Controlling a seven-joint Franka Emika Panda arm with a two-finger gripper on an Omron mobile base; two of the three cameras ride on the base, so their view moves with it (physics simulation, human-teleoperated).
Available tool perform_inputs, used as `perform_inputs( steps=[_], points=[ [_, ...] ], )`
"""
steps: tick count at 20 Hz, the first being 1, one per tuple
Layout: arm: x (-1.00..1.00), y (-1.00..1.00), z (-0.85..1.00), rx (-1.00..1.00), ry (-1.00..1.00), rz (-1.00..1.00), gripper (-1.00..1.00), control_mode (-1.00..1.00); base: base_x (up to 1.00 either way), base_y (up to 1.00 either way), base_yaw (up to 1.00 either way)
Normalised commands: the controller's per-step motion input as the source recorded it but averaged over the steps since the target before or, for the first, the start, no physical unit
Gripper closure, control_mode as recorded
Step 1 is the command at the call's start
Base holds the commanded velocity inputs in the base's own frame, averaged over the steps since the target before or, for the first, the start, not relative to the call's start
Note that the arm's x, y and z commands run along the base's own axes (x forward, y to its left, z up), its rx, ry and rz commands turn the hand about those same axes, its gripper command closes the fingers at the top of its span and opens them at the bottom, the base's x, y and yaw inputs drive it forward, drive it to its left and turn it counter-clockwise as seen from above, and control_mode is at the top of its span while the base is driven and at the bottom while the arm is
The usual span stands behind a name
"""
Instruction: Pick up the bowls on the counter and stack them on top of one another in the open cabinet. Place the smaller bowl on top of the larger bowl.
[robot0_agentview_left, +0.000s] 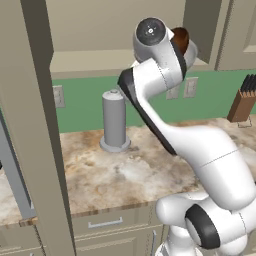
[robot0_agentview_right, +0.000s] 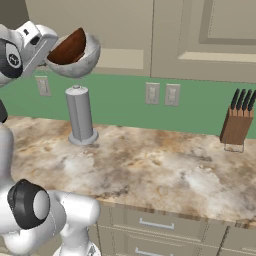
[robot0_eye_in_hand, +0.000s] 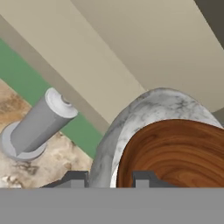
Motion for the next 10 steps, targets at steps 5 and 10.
perform_inputs(
  steps=[5, 10],
  points=[
    [0.32, 0.05, 0.17, -0.01, -0.03, 0.11, 1.0, -1.0, 0.0, 0.0, 0.0],
    [0.44, 0.06, 0.01, -0.02, 0.0, 0.09, 1.0, -1.0, 0.0, 0.0, 0.0]
  ],
)
